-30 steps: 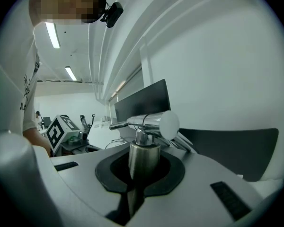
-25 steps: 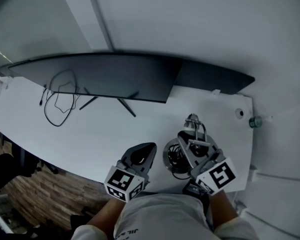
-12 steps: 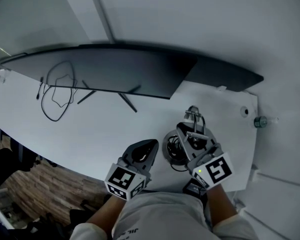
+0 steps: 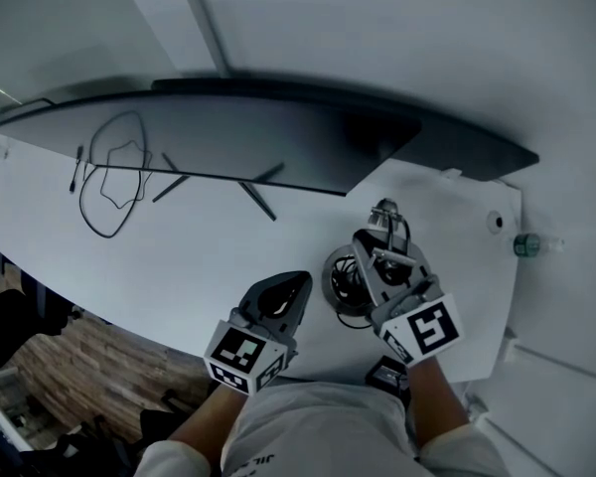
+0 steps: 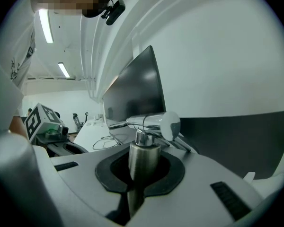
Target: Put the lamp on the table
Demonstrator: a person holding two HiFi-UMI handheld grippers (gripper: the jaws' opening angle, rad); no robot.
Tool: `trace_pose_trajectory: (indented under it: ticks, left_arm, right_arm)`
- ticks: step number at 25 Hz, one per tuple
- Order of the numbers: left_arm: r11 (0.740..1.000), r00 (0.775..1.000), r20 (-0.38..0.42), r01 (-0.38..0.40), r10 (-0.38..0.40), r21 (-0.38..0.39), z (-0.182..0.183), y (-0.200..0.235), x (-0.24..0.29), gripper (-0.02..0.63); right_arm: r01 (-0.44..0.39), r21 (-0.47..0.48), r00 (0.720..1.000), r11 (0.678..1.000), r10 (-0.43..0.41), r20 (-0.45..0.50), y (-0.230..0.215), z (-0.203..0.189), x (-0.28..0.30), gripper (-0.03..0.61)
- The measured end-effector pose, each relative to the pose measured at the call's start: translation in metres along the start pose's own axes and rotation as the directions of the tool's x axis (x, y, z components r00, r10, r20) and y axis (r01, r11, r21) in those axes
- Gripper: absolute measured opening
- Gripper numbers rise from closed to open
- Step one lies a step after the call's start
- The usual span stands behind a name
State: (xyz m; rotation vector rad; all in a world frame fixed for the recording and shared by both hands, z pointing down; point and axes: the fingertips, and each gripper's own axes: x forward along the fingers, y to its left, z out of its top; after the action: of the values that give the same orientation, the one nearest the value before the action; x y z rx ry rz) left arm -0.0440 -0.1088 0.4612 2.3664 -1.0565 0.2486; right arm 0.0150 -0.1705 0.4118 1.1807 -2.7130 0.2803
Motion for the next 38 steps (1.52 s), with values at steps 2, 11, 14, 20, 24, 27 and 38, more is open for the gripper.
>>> trace_pose_trajectory:
  ticks: [2, 11, 14, 20, 24, 27, 38]
  left_arm:
    - [1.0, 1.0, -0.005, 0.002, -0.002, -0.001, -0.001, 0.001, 0.002, -0.003]
    - [1.0, 1.0, -0.01, -0.001, 0.001, -0.007, 0.001, 0.008, 0.008, -0.003]
    - [1.0, 1.0, -0.014, 0.003, -0.003, 0.005, -0.002, 0.01, 0.01, -0.003]
    - [1.0, 1.0, -0.022, -0.005, 0.005, 0.002, -0.002, 0.015, 0.013, -0.003]
    - [1.0, 1.0, -0.028, -0.007, 0.007, 0.0, -0.004, 0.017, 0.013, -0.003]
    - [1.0, 1.0, -0.029, -0.009, 0.009, 0.0, -0.005, 0.017, 0.013, -0.003]
    - [1.0, 1.0, -0.021, -0.014, 0.014, -0.006, -0.004, 0.02, 0.012, -0.003]
  right_arm:
    - [0.005, 0.004, 1.0, 1.0, -0.005, 0.001, -0.003, -0.004, 0.004, 0.037]
    - [0.048, 0.016, 0.999, 0.999, -0.047, -0.015, -0.019, -0.017, 0.02, 0.037]
    - [0.045, 0.016, 0.999, 0.999, -0.045, -0.022, -0.021, -0.021, 0.024, 0.037]
    - [0.053, 0.016, 0.998, 0.998, -0.053, -0.025, -0.027, -0.028, 0.029, 0.037]
    - [0.055, 0.014, 0.998, 0.998, -0.055, -0.007, -0.029, -0.028, 0.034, 0.037]
    - [0.052, 0.011, 0.999, 0.999, -0.052, -0.002, -0.03, -0.03, 0.037, 0.037]
    - [0.05, 0.001, 0.999, 0.999, -0.05, 0.004, -0.028, -0.037, 0.042, 0.037]
